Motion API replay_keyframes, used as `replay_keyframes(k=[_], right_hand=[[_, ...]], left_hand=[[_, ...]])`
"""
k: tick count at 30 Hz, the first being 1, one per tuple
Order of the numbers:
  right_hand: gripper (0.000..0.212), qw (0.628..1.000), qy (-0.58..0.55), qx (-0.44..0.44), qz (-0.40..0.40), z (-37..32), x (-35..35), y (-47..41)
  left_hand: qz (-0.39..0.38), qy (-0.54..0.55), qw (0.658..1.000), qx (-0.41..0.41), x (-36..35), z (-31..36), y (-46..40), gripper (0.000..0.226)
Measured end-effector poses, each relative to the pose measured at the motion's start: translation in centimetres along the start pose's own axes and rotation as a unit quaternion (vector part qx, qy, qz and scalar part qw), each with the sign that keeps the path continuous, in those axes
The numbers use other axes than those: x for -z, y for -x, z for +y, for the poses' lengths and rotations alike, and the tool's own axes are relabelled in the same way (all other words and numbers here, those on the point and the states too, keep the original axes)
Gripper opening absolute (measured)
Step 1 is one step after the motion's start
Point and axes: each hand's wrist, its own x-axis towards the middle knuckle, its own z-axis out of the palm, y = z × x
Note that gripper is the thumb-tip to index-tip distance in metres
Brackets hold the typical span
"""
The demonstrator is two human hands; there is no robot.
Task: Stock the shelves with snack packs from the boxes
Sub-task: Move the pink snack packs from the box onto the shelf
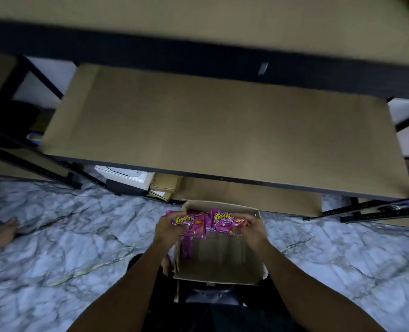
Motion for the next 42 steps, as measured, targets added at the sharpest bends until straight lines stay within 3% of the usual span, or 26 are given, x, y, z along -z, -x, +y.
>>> replay_keyframes(k=[9,17,29,35,42], right_hand=[[0.039,0.993,-0.037,0.095,-0.060,-14.7,4.9,13.7],[0.031,0.971,-0.017,0.236,-0.022,-24.6,5.8,21.7],[0.039,0.869,-0.145,0.470,0.049,-37.9,-2.0,30.9],[0.036,0.852,-0.080,0.503,0.121,-45.4,-7.2,28.6],[0.035,0.872,0.005,0.453,0.185,-50.7,-10.3,23.5]], left_hand=[[-0.074,0.056,0.993,-0.071,7.1,13.0,11.9,0.040],[-0.081,0.126,0.972,-0.183,14.3,21.2,17.2,0.041],[-0.032,0.166,0.898,-0.405,29.3,32.4,23.0,0.047],[0.004,0.113,0.891,-0.440,34.0,38.3,19.2,0.041],[0.050,0.071,0.908,-0.411,37.1,40.6,12.2,0.036]])
